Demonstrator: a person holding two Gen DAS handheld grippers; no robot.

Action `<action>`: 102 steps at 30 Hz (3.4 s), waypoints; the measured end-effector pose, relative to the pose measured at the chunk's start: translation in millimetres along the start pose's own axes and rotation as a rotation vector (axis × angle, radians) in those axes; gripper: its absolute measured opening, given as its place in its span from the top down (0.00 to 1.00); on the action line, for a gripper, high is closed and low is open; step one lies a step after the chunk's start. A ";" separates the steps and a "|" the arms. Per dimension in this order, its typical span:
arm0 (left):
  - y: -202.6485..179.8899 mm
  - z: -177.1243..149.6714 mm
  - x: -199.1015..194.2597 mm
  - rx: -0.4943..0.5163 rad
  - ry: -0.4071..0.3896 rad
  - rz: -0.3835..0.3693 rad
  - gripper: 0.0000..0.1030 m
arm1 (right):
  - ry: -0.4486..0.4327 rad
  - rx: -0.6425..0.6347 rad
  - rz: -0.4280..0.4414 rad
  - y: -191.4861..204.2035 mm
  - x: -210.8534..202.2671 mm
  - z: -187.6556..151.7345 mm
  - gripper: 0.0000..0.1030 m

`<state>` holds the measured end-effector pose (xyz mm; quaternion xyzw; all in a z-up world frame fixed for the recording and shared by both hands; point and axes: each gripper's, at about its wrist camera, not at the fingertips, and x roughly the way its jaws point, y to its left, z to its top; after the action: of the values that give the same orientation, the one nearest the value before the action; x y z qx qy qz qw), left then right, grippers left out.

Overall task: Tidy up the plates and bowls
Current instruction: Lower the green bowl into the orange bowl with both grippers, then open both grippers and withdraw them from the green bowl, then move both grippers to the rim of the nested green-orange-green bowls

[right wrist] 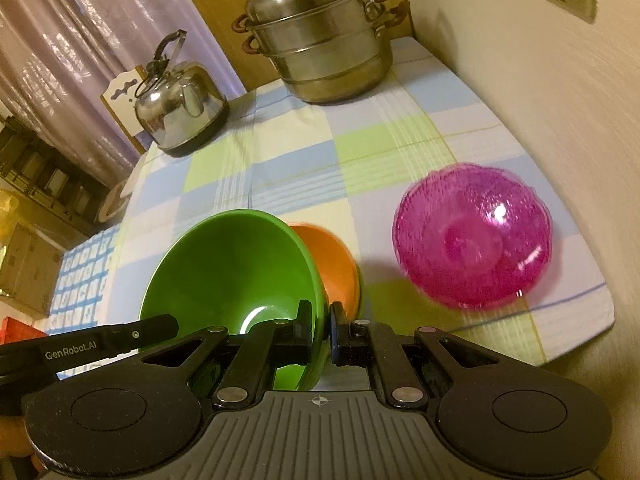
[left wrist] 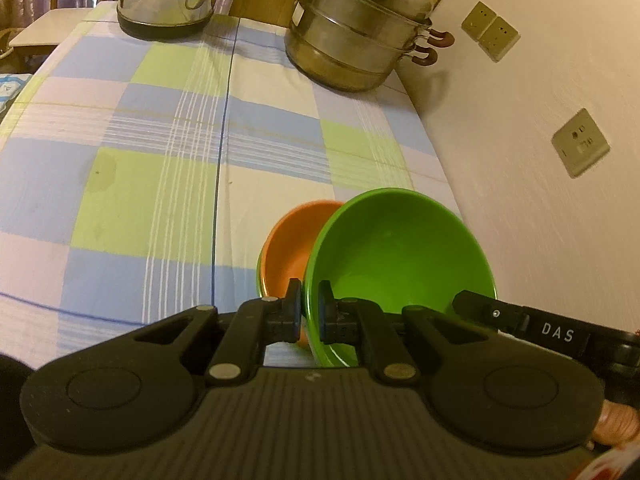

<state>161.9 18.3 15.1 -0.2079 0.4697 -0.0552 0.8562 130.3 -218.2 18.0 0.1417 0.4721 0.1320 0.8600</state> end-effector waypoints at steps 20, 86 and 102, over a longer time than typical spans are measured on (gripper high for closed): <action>22.8 22.0 65.5 -0.031 0.090 0.019 0.94 | 0.094 0.005 -0.032 -17.5 68.5 21.1 0.92; 11.7 -22.7 3.1 0.092 -0.135 0.093 0.16 | -0.062 0.132 -0.022 -49.1 17.0 -24.6 0.24; 0.3 -72.5 -30.1 0.152 -0.160 0.184 0.06 | -0.093 0.114 -0.045 -45.6 -24.0 -60.3 0.23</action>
<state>85.3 5.3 4.3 -0.1021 0.4116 0.0050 0.9056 70.8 -261.9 -11.2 0.1857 0.4413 0.0791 0.8744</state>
